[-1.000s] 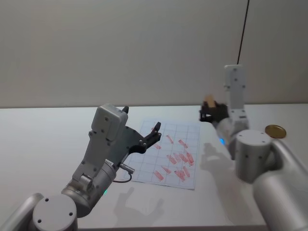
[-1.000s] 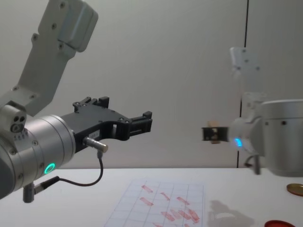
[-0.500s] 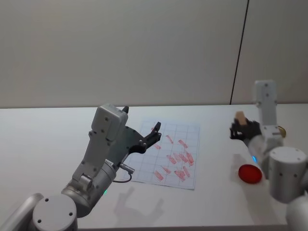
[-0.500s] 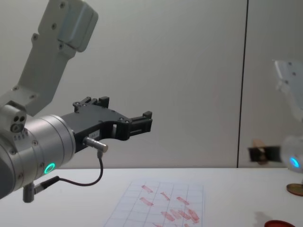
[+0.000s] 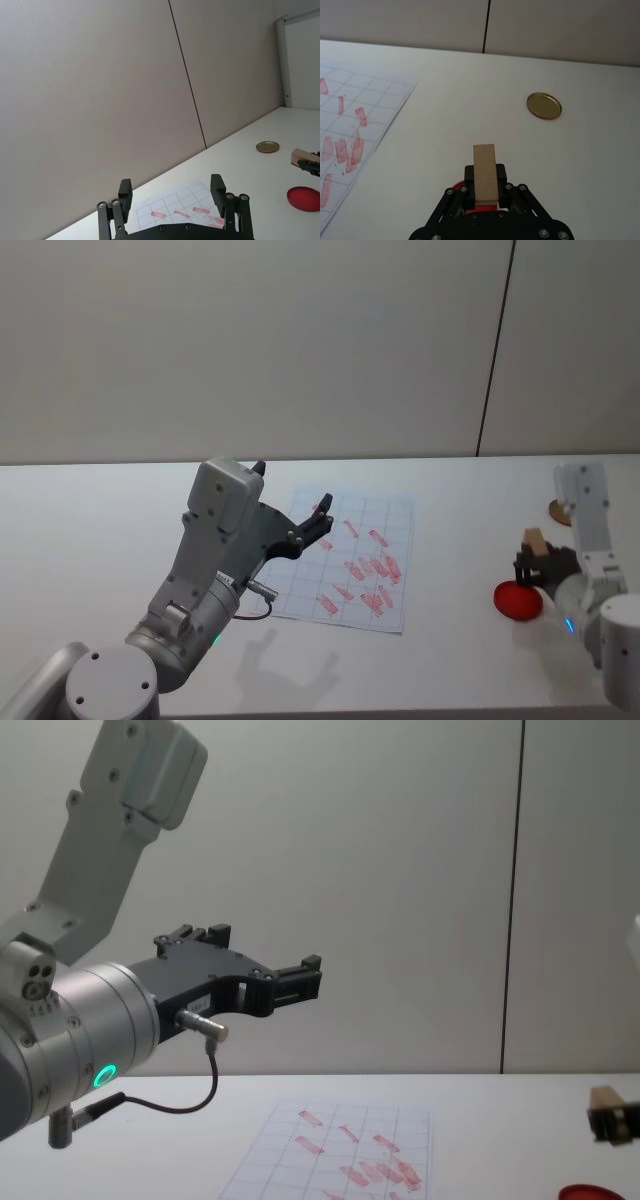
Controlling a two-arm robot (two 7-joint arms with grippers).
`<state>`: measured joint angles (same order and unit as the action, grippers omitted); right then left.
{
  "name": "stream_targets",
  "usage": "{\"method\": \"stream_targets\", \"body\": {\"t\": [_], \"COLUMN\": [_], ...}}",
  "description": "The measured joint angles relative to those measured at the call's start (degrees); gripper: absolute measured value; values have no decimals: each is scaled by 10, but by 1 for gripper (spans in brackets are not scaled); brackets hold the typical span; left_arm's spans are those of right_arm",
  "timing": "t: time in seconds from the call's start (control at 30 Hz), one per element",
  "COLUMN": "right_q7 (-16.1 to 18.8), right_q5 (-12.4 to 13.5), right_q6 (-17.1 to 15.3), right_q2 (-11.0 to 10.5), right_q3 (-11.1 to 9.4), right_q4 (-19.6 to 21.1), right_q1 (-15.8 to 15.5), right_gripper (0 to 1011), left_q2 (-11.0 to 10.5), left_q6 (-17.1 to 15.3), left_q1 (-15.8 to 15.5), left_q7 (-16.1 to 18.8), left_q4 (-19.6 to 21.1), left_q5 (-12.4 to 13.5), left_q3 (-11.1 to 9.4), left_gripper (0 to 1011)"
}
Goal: Use the one hand to pick up the stamp and affix it onto the A4 paper.
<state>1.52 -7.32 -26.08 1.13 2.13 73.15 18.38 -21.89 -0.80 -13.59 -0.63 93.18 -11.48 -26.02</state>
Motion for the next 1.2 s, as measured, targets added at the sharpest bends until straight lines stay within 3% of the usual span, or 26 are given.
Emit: {"method": "stream_targets", "body": {"t": [0.5,1.2], "right_q7": [15,16], "right_q5": [-10,2], "right_q6": [-7,10], "right_q2": [-7,-3], "right_q3": [-4,-4], "right_q4": [-13,-75], "right_q1": [-19,12], "right_gripper": [221,221], "left_q2": [0,0], "left_q6": [0,0], "left_q1": [0,0], "left_q7": [0,0], "left_q4": [0,0], "left_q5": [0,0], "left_q3": [0,0], "left_gripper": [993,993]}}
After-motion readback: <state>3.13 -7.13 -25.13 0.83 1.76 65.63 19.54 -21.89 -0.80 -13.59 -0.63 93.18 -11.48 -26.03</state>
